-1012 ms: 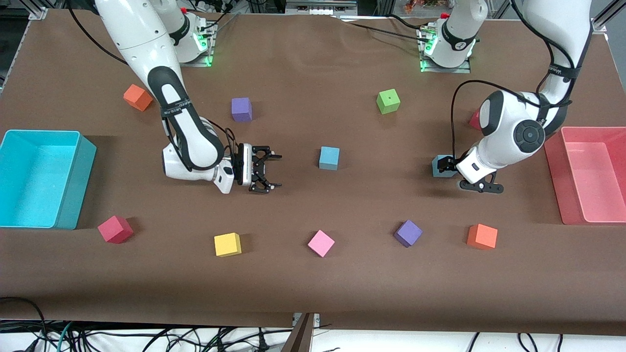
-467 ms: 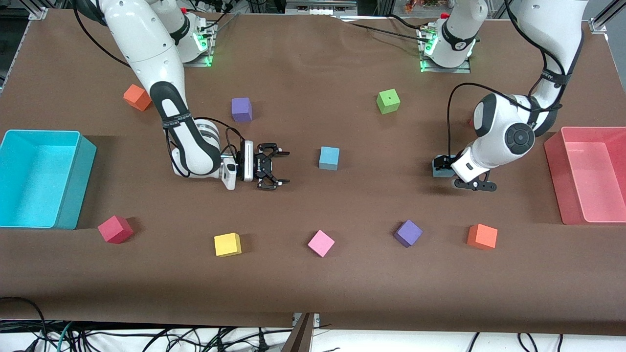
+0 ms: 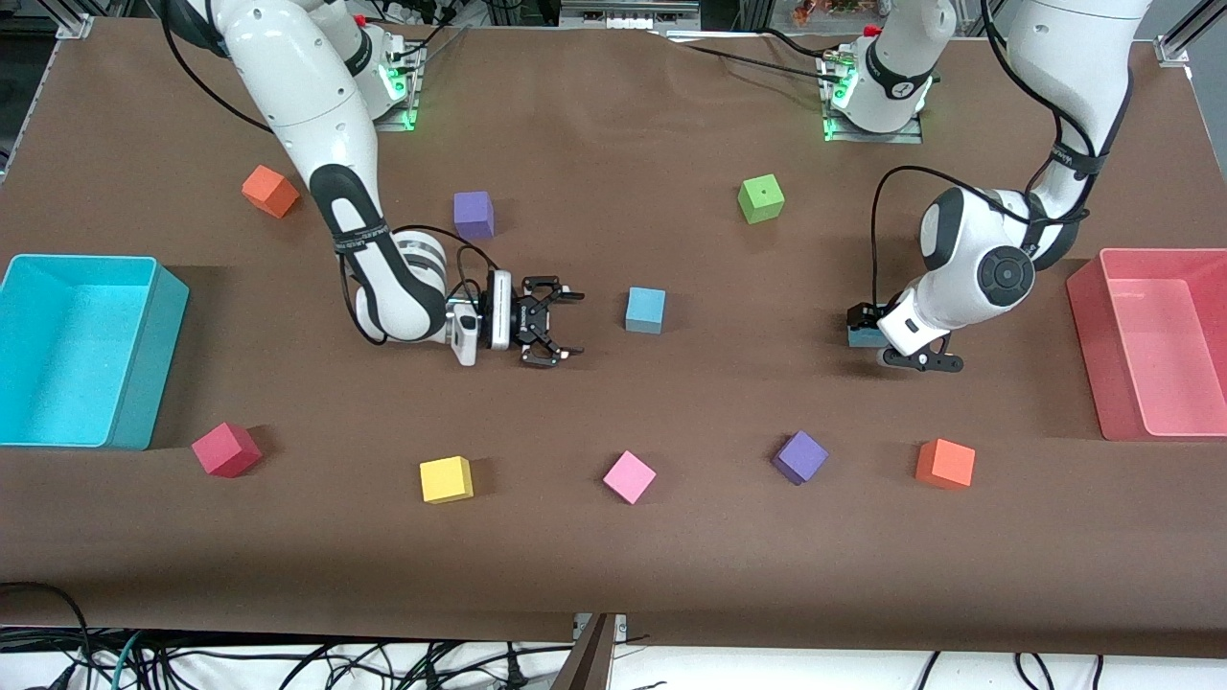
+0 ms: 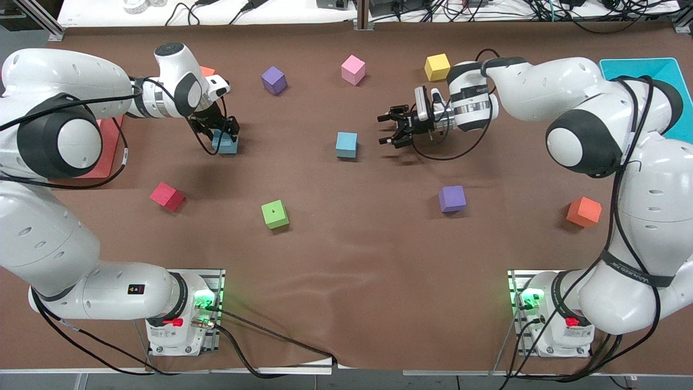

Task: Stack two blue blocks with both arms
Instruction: 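Grasp the second light blue cube with the left gripper and lift it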

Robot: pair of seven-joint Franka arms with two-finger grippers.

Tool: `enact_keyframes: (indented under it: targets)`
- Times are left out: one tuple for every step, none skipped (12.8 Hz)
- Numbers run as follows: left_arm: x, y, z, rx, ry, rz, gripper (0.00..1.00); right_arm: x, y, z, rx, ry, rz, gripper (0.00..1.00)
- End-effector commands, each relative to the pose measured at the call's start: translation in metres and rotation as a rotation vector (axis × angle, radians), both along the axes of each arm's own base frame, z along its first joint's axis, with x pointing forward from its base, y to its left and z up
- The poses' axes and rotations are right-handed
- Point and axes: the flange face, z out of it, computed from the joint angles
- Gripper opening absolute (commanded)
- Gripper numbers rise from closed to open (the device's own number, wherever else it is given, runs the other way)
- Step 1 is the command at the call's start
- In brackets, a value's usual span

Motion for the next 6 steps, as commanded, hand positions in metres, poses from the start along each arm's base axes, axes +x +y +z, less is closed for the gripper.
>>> enact_keyframes:
  targets:
    - [0.000,-0.001,0.004,0.002,-0.008,0.009,0.12,-0.001,0.011,-0.008,0.017,-0.012,-0.018,1.00]
    - [0.003,0.000,0.013,0.001,-0.020,0.013,0.12,-0.007,0.019,-0.011,0.025,-0.006,-0.022,1.00]
    - [0.006,0.001,0.024,0.002,-0.024,0.018,0.12,-0.010,0.027,-0.012,0.031,-0.005,-0.028,1.00]
    - [0.011,-0.001,0.044,0.005,-0.026,0.037,0.12,-0.012,0.034,-0.013,0.033,-0.006,-0.031,1.00]
    - [0.016,-0.004,0.063,0.011,0.003,0.059,0.12,-0.012,0.035,-0.017,0.024,-0.008,-0.032,1.00]
    - [0.018,-0.016,0.078,0.017,0.045,0.078,0.12,-0.012,0.038,-0.019,0.019,-0.020,-0.029,1.00]
